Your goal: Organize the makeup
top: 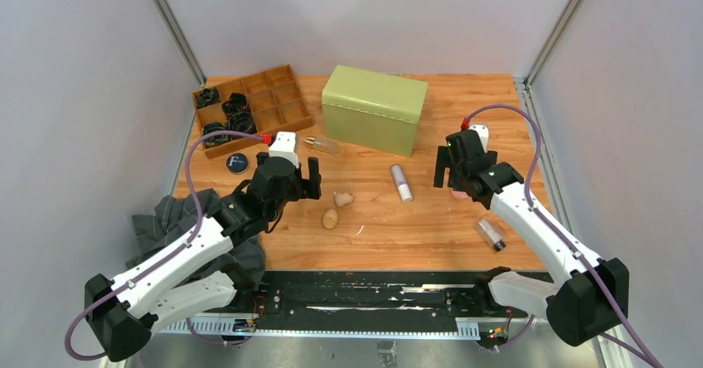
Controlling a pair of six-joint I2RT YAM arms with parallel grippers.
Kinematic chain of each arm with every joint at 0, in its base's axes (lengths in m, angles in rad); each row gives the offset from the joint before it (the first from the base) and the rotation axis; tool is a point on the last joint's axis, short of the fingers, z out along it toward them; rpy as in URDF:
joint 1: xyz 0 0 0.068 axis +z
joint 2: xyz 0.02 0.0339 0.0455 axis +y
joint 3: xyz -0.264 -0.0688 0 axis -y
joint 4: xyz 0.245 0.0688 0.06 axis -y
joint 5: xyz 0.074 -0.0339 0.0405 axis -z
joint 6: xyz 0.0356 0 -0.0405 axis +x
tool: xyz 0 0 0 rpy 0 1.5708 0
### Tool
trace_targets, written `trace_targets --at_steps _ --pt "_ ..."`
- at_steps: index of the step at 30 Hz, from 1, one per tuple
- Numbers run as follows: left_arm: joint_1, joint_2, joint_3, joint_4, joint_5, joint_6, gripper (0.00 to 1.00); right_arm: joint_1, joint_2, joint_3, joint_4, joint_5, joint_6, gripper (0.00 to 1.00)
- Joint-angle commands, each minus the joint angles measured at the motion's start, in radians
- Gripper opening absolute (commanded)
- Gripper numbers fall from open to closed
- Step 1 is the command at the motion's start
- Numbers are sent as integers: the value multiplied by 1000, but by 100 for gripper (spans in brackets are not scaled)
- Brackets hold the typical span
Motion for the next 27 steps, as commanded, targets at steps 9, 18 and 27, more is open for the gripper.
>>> trace_targets --at_steps 9,18,27 --pt "-11 17 51 12 7 38 98 15 -139 -87 62 -135 -87 89" --pt "135 211 265 2 76 -49 98 15 -188 -106 65 -206 -55 89" --pt "243 542 622 -68 161 -129 98 14 -256 -126 34 -213 30 89"
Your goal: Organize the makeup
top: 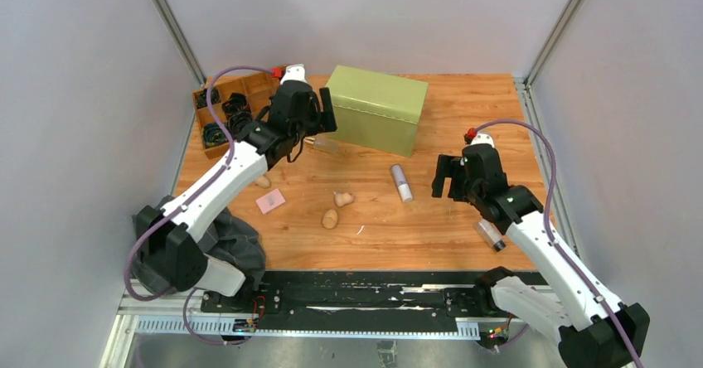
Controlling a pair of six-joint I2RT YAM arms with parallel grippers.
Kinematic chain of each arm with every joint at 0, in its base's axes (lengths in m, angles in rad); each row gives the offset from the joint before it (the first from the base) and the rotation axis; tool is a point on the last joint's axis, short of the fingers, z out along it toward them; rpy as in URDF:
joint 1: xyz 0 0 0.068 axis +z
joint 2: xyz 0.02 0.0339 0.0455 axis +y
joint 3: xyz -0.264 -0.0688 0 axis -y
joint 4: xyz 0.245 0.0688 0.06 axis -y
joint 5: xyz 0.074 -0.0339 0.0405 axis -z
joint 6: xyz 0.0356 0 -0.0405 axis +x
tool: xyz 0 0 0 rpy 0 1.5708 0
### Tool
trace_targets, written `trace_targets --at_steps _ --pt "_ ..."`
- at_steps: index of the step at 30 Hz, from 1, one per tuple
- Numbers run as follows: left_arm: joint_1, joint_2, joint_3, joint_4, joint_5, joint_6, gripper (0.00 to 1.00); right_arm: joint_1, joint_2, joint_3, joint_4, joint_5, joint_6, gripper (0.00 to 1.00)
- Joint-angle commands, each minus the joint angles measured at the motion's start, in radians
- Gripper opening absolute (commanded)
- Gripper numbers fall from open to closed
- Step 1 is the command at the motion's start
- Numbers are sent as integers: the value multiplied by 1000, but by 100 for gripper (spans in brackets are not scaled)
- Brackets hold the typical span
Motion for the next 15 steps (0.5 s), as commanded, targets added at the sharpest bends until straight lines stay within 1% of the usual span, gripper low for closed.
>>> trace_targets --at_steps 1,3,5,9,11,13,15 --pt "52 68 95 13 102 -86 98 9 -51 -21 -18 0 101 90" --pt "89 98 112 63 190 -119 98 -8 -45 30 3 -43 112 92" --pt "113 135 138 83 250 -149 98 -33 -3 104 23 -82 97 94" --pt "121 218 230 26 291 -172 98 -134 161 276 69 -185 61 94" --pt "121 233 221 63 346 -183 98 -172 252 359 99 -203 56 93" --pt "120 233 184 138 434 -164 98 -189 341 455 133 -201 53 93" --pt "121 236 146 190 494 -159 98 -219 444 535 176 -238 68 94"
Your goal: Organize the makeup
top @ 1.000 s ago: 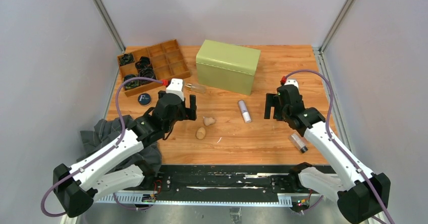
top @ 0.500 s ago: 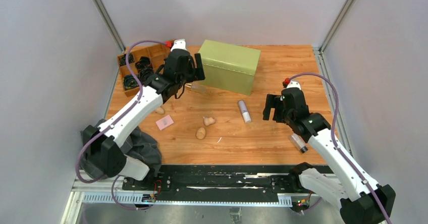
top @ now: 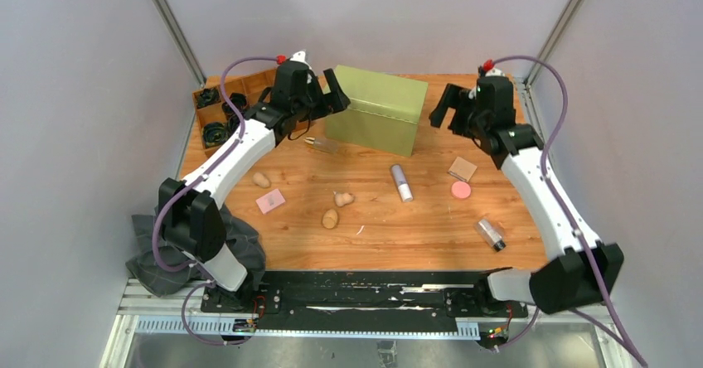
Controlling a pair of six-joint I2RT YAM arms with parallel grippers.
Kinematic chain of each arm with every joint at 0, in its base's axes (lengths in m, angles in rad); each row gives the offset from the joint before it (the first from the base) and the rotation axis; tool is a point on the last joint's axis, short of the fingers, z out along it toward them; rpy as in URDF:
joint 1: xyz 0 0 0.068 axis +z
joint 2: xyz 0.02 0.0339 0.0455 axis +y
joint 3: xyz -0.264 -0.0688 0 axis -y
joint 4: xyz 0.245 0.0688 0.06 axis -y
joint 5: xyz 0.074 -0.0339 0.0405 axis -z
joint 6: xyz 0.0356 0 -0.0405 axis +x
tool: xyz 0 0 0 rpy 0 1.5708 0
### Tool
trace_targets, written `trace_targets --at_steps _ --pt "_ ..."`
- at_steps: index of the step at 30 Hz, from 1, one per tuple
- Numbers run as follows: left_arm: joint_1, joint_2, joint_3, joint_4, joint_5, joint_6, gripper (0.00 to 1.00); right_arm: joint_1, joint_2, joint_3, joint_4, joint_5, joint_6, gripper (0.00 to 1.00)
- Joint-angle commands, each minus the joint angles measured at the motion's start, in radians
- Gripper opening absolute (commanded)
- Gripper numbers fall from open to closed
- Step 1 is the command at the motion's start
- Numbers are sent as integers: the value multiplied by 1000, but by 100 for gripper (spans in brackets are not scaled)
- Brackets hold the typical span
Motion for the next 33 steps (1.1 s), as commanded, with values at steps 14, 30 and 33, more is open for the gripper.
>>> trace_targets --at_steps 14,30,33 --pt "0 20 -227 310 283 -12 98 -191 829 723 326 -543 70 93" --pt "2 239 22 284 363 -11 98 -218 1192 929 609 -1001 346 94" --pt "1 279 86 284 389 -15 98 -219 1144 780 821 -1023 472 94"
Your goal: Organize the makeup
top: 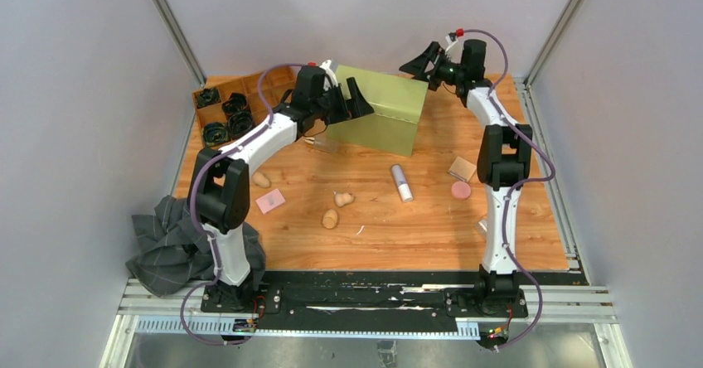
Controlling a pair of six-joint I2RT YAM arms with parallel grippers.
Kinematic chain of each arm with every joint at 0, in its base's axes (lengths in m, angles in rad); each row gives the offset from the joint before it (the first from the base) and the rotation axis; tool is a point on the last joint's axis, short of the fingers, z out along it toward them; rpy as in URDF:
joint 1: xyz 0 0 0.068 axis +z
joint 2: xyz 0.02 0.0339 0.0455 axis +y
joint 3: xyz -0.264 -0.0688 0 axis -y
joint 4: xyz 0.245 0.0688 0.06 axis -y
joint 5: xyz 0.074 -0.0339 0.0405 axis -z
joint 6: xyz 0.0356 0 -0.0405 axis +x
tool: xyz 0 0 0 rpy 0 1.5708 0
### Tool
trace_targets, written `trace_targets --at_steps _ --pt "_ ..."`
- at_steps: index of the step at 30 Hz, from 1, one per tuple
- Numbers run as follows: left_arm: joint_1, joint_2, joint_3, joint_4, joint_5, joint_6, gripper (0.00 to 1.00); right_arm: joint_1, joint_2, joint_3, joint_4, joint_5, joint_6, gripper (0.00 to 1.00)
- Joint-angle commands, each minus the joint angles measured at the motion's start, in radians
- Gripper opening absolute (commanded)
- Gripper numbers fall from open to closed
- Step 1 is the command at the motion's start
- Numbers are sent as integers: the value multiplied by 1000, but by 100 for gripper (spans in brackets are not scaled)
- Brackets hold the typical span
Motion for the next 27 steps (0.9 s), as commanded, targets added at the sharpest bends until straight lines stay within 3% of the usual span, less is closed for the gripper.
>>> trace_targets --at_steps 1,8,20,27 --pt "1 54 106 28 61 -4 98 -18 -78 -199 383 -136 209 94" --pt "1 169 294 0 108 -11 98 -18 -208 -471 642 -162 332 91" --pt "-1 341 528 32 207 -108 98 -28 -431 -782 571 -120 202 89" --pt "-14 493 756 -13 268 -144 98 -28 -576 -924 474 -116 109 89"
